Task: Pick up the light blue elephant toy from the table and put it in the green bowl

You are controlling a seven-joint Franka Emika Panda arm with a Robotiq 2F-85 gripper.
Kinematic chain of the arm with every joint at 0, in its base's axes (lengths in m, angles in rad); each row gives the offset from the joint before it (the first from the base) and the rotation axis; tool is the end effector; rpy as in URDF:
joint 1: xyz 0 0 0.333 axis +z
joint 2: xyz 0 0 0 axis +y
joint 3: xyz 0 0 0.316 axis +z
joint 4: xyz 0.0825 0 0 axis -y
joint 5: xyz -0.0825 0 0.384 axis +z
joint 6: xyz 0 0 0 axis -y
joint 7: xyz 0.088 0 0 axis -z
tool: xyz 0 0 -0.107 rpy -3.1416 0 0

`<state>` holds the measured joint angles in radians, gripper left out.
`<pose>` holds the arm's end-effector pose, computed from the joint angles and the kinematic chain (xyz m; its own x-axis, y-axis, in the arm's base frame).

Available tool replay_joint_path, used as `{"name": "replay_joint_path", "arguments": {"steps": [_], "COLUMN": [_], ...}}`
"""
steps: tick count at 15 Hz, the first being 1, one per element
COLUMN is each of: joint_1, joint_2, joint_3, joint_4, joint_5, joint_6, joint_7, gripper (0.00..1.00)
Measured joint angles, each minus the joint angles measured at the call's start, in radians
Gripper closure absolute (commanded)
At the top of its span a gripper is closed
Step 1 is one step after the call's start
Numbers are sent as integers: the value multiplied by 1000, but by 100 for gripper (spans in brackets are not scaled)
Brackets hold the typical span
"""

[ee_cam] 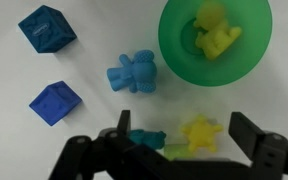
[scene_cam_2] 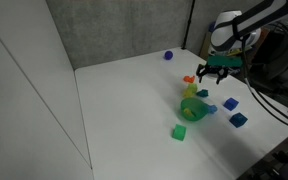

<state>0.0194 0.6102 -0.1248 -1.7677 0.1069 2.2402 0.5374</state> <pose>0.6442 -0.0594 0.2089 0.7593 -0.6407 -0.1141 -0.6378 -0.7675 0.0645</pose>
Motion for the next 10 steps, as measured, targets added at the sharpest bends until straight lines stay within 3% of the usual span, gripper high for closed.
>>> {"name": "replay_joint_path", "arguments": {"steps": [10], "joint_1": [-3], "joint_2": [18], "joint_3": [-11], "joint_4": [-5], "joint_5": [39], "joint_6": [37], "joint_7": [11], "gripper": [0]}}
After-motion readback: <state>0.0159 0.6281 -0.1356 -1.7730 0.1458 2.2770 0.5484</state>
